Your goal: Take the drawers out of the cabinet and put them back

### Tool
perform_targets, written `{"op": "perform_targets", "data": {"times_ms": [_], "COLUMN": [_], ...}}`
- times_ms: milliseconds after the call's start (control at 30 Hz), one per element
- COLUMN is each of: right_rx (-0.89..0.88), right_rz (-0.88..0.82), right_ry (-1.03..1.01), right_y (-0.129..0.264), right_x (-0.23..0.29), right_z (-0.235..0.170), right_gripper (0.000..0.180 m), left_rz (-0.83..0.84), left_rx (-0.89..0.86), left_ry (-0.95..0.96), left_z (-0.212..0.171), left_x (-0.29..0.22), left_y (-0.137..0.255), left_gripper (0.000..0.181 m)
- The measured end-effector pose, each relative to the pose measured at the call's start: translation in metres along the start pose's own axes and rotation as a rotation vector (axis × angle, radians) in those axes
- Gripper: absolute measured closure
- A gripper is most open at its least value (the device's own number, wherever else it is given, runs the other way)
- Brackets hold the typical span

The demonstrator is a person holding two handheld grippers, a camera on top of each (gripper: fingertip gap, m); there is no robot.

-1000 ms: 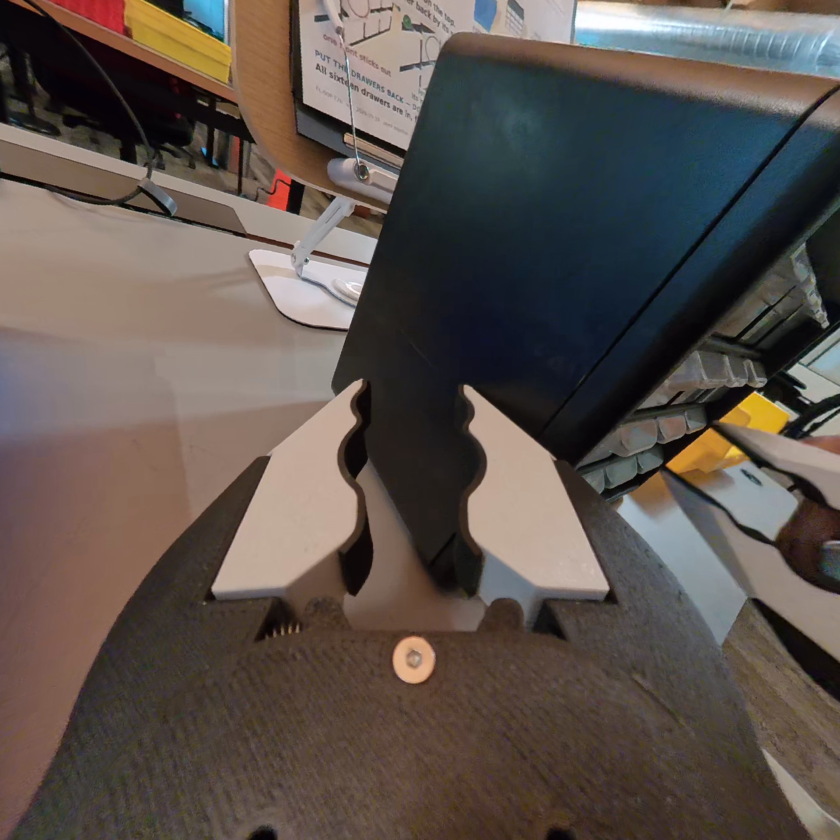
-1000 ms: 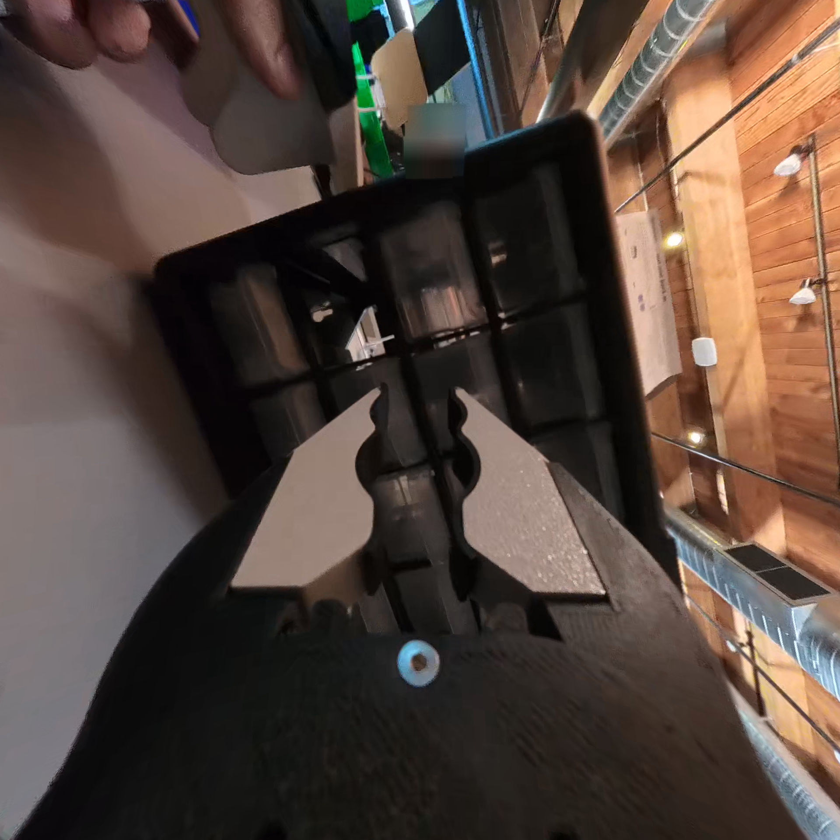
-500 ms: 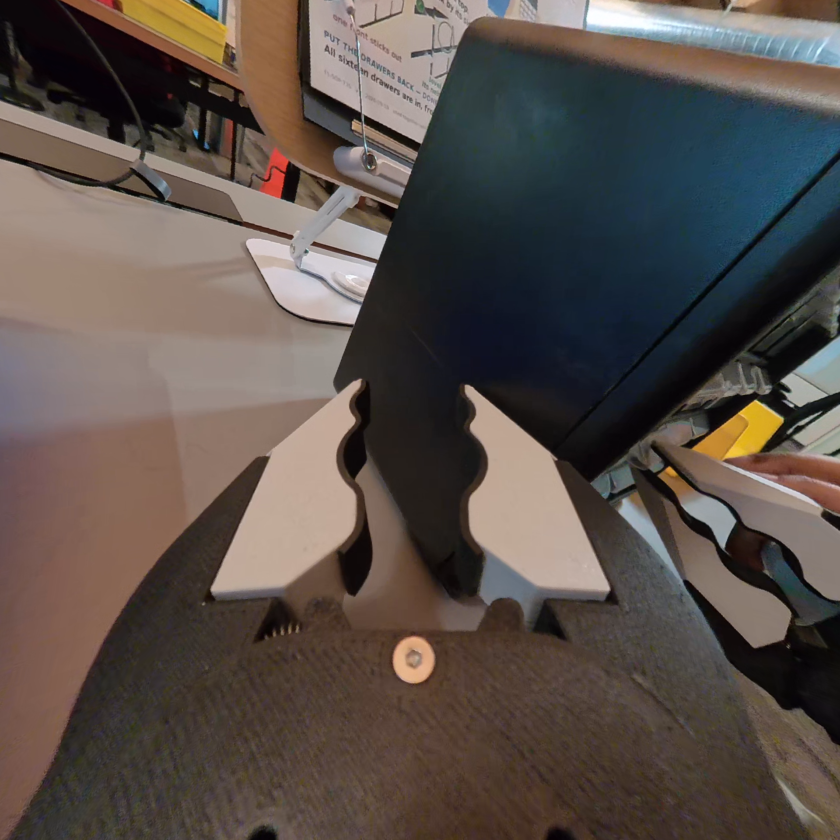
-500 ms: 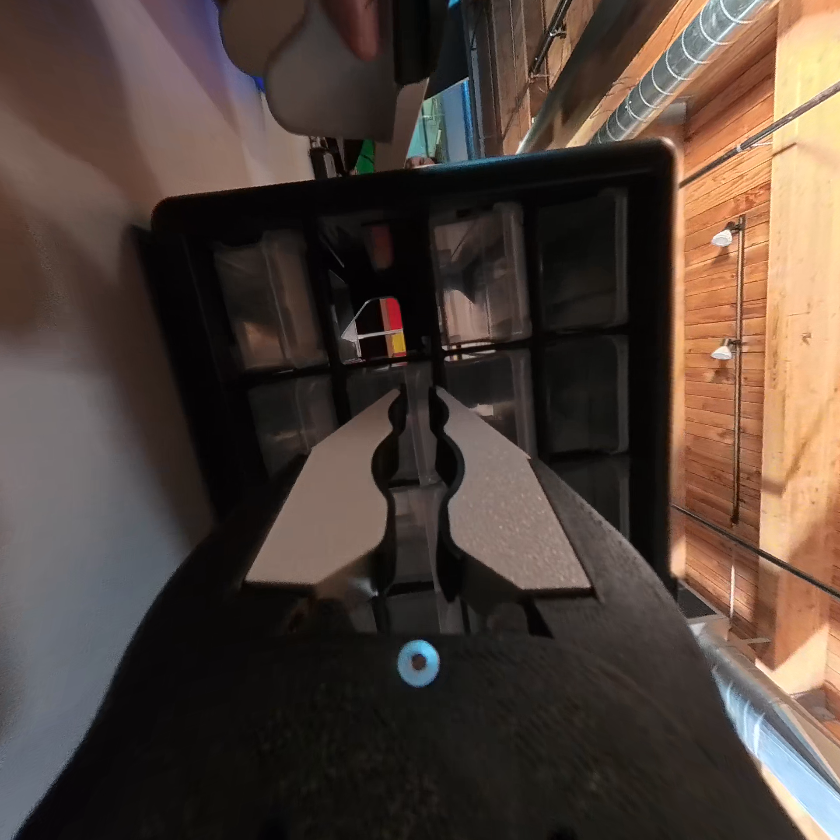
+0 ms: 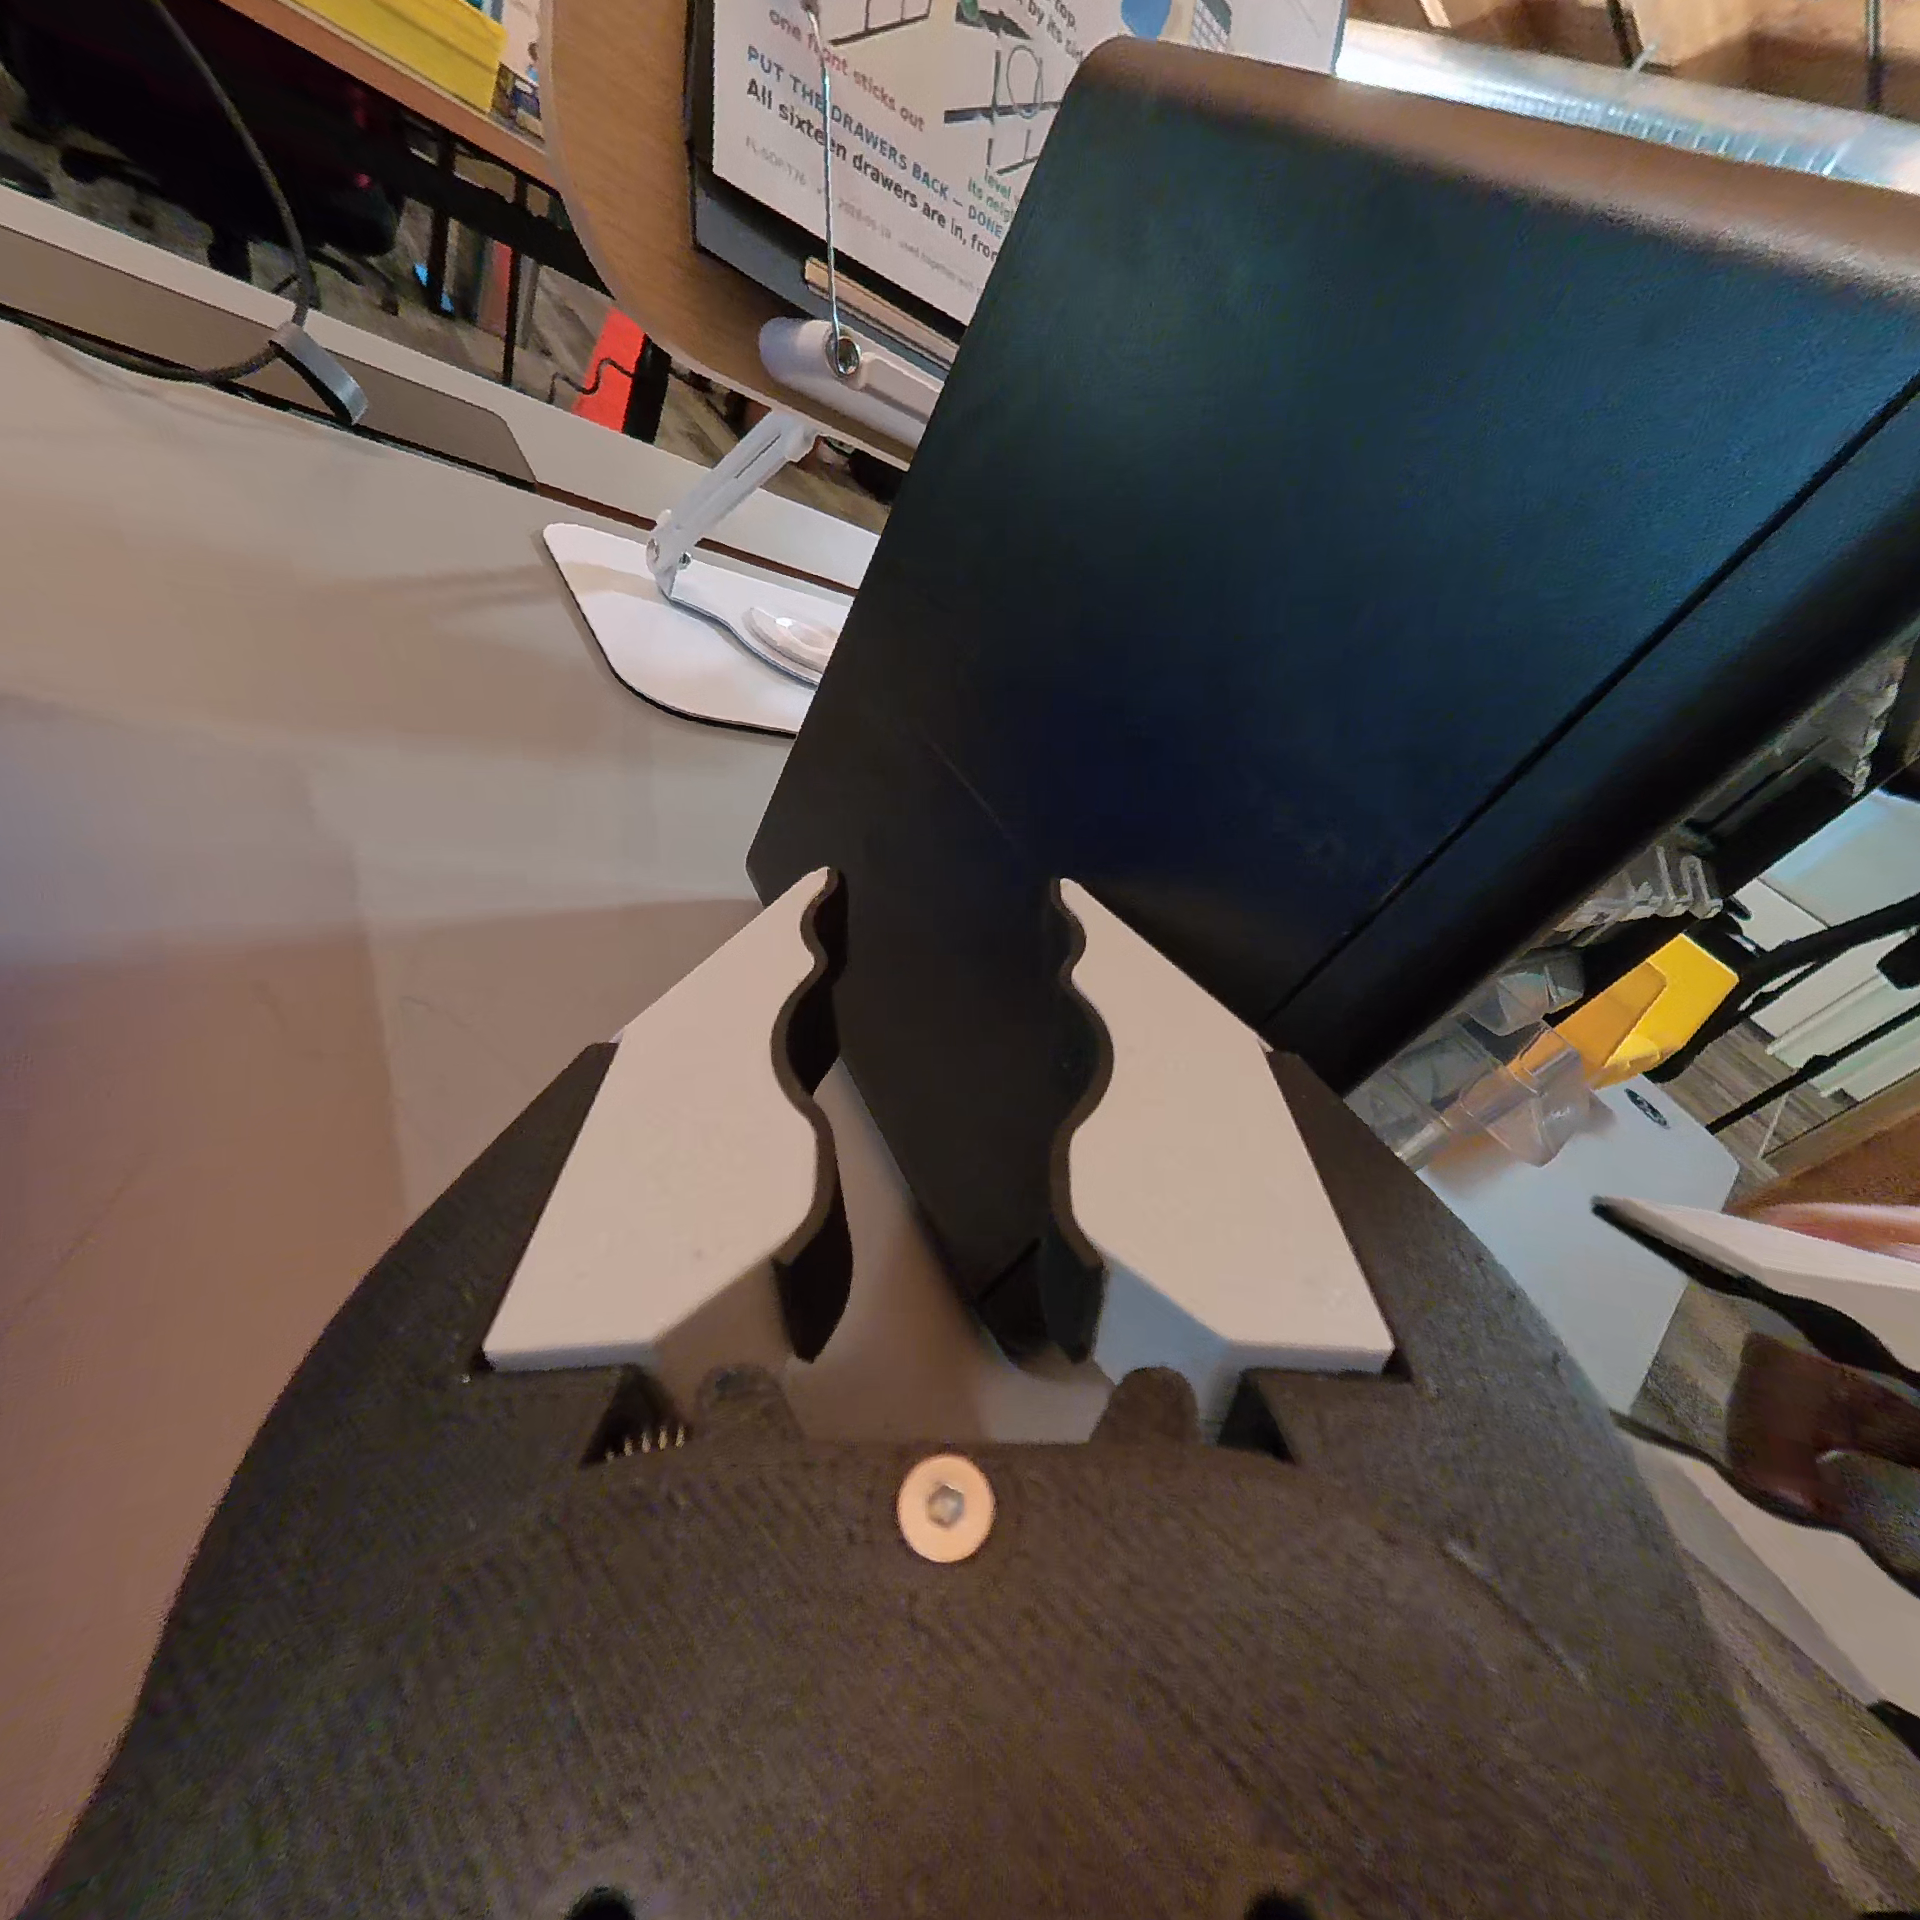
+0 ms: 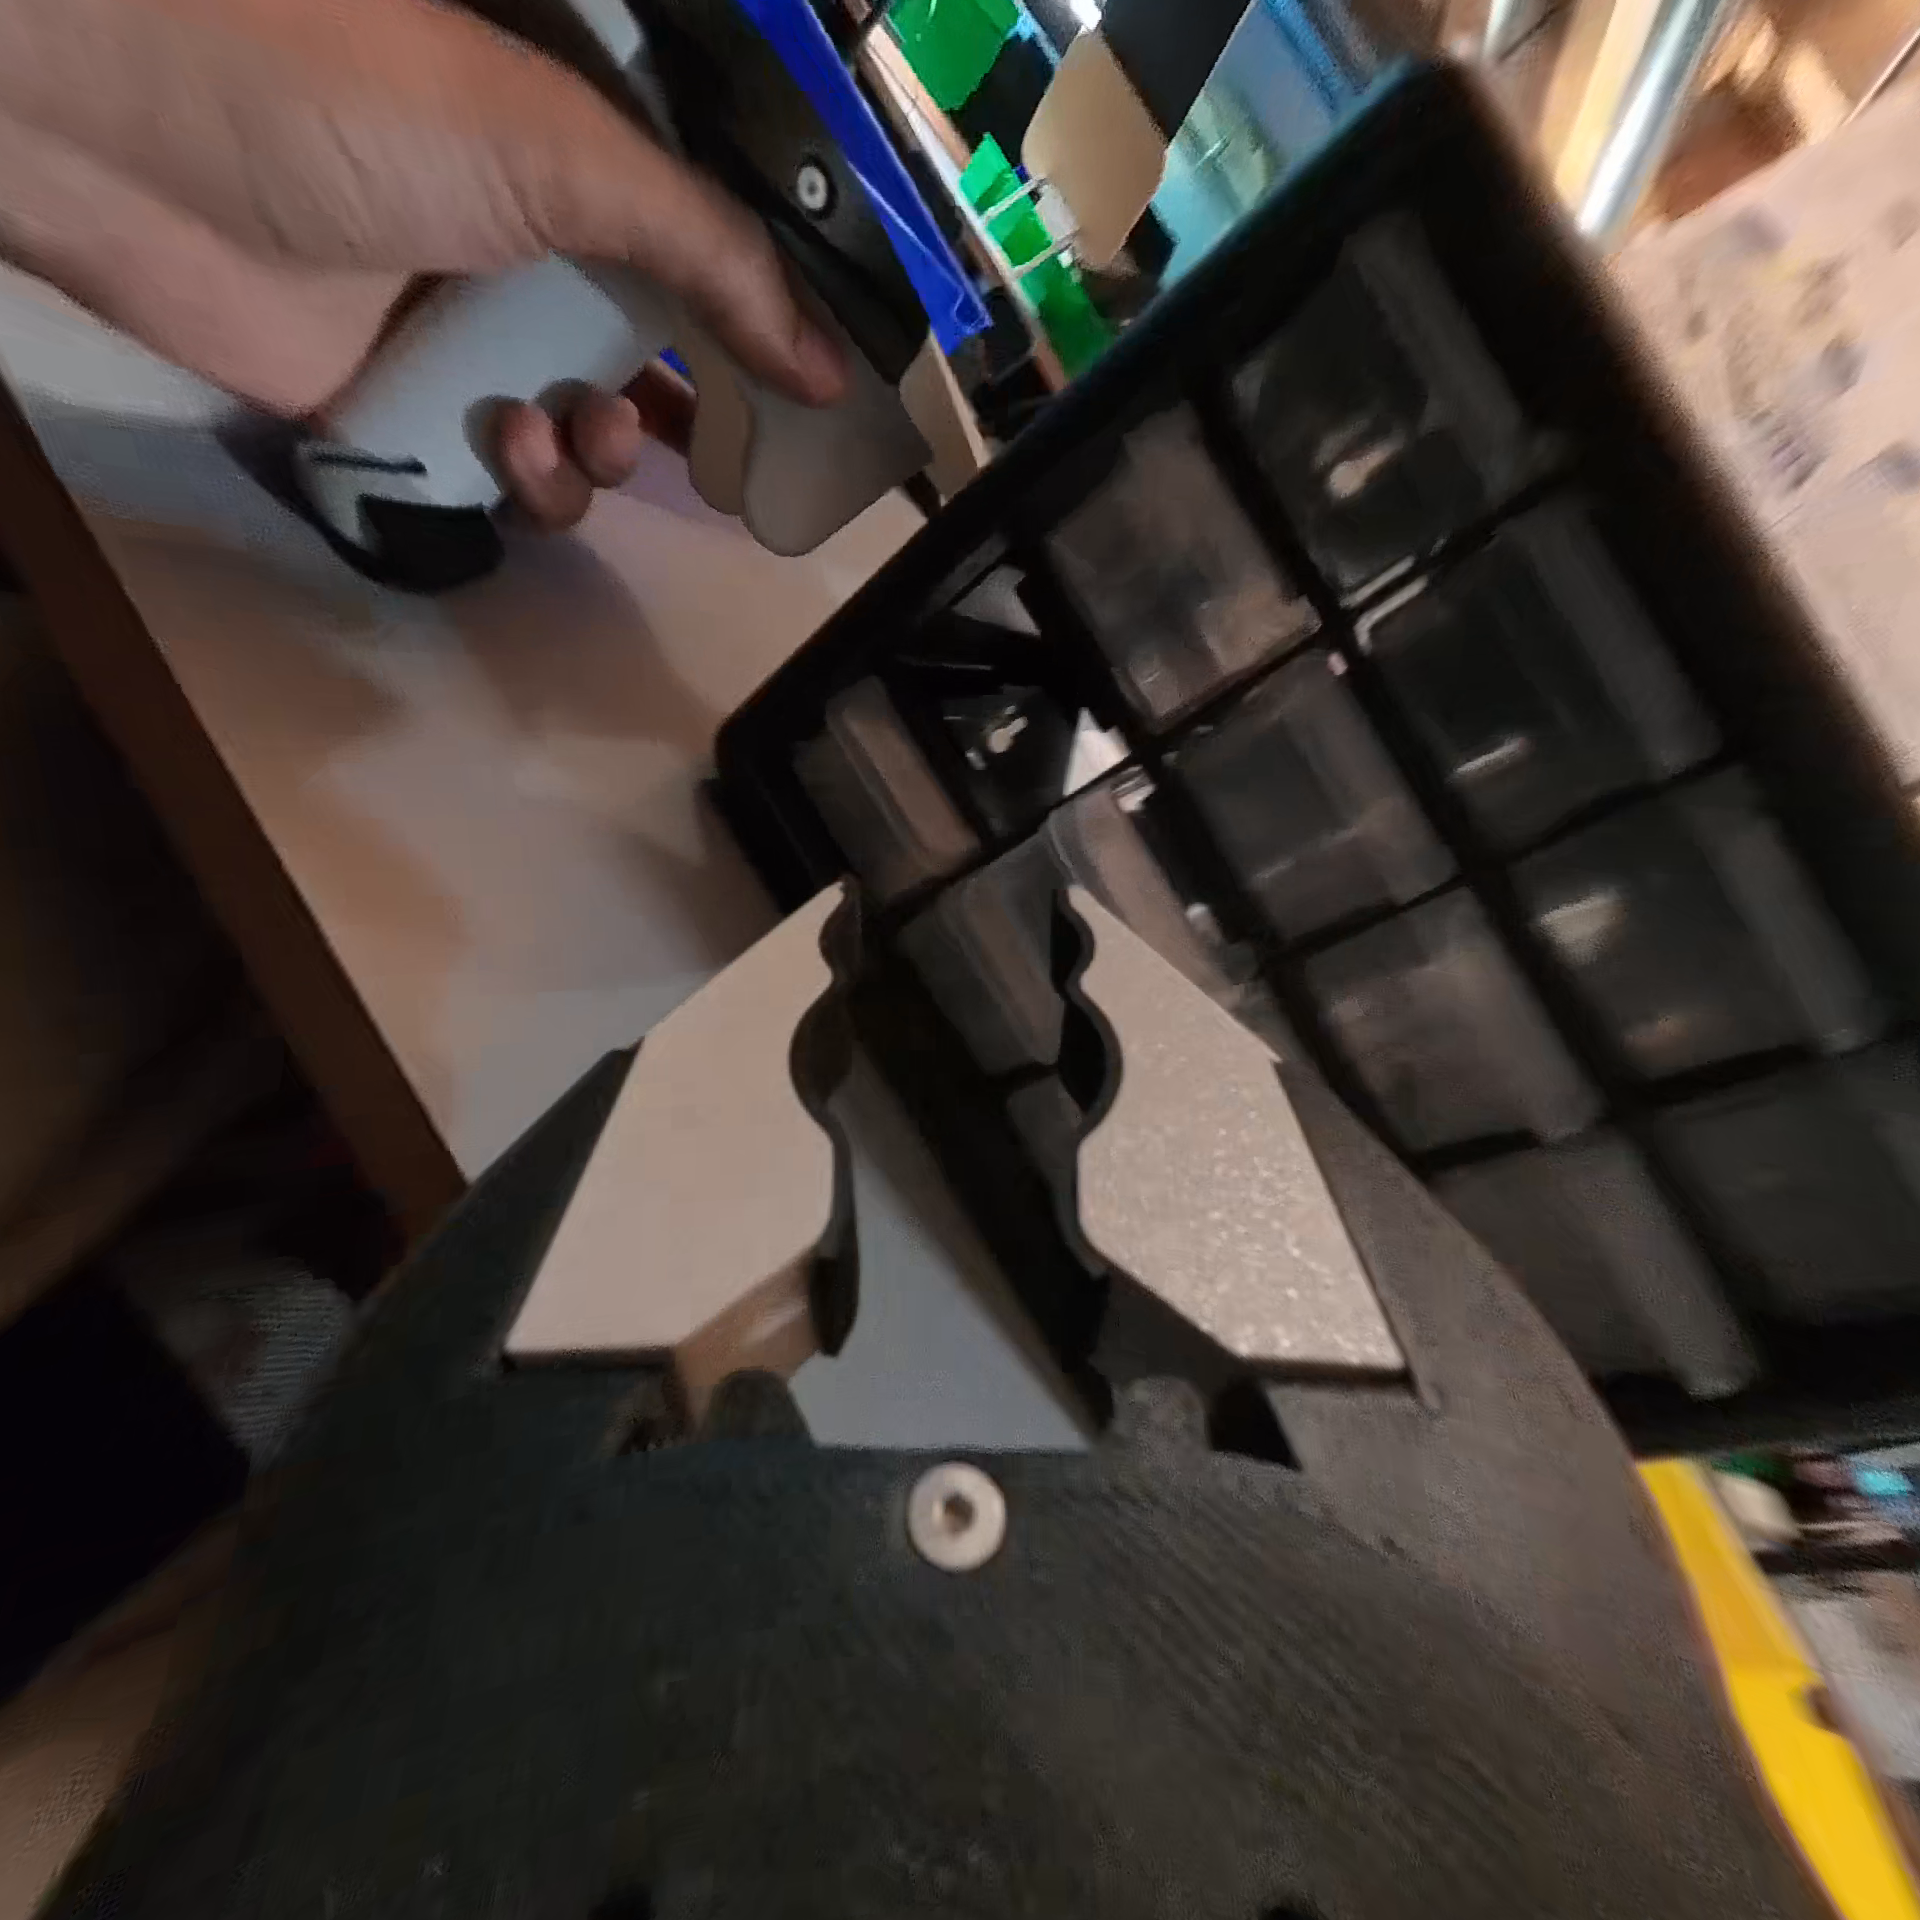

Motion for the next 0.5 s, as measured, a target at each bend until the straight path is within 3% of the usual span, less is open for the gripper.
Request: {"op": "perform_targets", "data": {"times_ms": [133, 333, 400, 500], "right_rx": [0.043, 0.078, 0.121, 0.188], "right_rz": [0.159, 0.605, 0.628, 0.545], "right_ry": [-0.174, -0.487, -0.523, -0.550], "right_y": [-0.004, 0.001, -0.001, -0.009], "right_x": [0.001, 0.030, 0.032, 0.021], "right_z": [-0.002, 0.008, 0.007, -0.002], "right_gripper": [0.133, 0.133, 0.141, 0.139], "left_rz": [0.000, -0.005, -0.009, -0.022], "left_rx": [0.000, 0.003, 0.006, 0.015], "left_ry": [0.000, 0.009, 0.018, 0.041], "left_z": [0.000, 0.000, -0.001, -0.001], "left_x": [0.000, 0.001, 0.001, 0.003], "left_y": [0.000, 0.000, 0.000, 0.000], "left_gripper": [0.147, 0.147, 0.146, 0.146]}}
Point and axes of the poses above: each gripper's, where its closed fingertips meet, y back along the fingers, z out of its top, x = y × z across the jaws, the point moved 10 cm from there along y, back along the fingers, and after that the axes turned 7 degrees about -y, right-handed, at the moved point
